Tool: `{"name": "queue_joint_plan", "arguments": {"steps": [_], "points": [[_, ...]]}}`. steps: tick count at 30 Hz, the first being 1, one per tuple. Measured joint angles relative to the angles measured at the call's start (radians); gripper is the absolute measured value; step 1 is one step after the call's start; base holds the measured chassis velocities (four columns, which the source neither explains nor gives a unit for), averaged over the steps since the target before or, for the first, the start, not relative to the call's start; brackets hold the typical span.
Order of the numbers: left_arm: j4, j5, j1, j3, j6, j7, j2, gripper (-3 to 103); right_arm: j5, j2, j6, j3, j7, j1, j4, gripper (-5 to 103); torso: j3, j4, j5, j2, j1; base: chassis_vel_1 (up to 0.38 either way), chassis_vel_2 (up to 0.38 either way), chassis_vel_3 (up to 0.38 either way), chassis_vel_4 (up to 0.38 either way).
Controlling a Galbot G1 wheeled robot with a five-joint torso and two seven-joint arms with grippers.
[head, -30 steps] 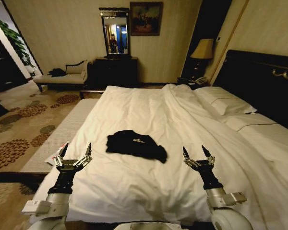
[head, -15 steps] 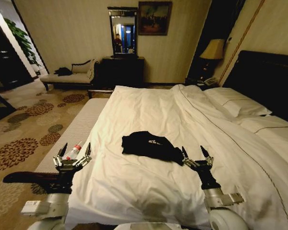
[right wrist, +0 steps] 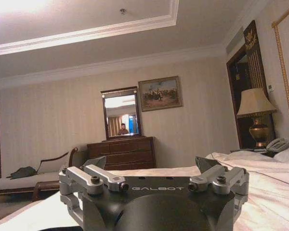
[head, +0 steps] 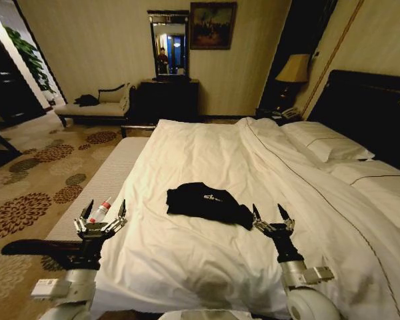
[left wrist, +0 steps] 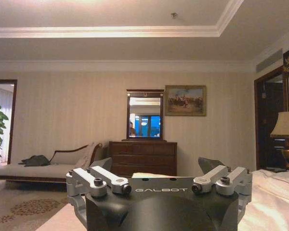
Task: Fold the clothes on the bed.
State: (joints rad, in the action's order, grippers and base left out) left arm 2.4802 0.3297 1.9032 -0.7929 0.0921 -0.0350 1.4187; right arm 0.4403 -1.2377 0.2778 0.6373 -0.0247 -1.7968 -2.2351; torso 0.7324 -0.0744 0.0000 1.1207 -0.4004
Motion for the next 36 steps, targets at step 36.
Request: {"name": "queue_joint_plan", "arguments": {"steps": [36], "points": [[-0.276, 0.296, -0.429, 0.101, -0.492, 0.163, -0.289, 100, 0.042, 0.096, -0.012, -0.087, -0.081, 0.197, 0.169, 100, 0.000, -0.0002, 0.0000, 0.000, 0.000, -0.081, -0.104, 0.080, 0.102]]}}
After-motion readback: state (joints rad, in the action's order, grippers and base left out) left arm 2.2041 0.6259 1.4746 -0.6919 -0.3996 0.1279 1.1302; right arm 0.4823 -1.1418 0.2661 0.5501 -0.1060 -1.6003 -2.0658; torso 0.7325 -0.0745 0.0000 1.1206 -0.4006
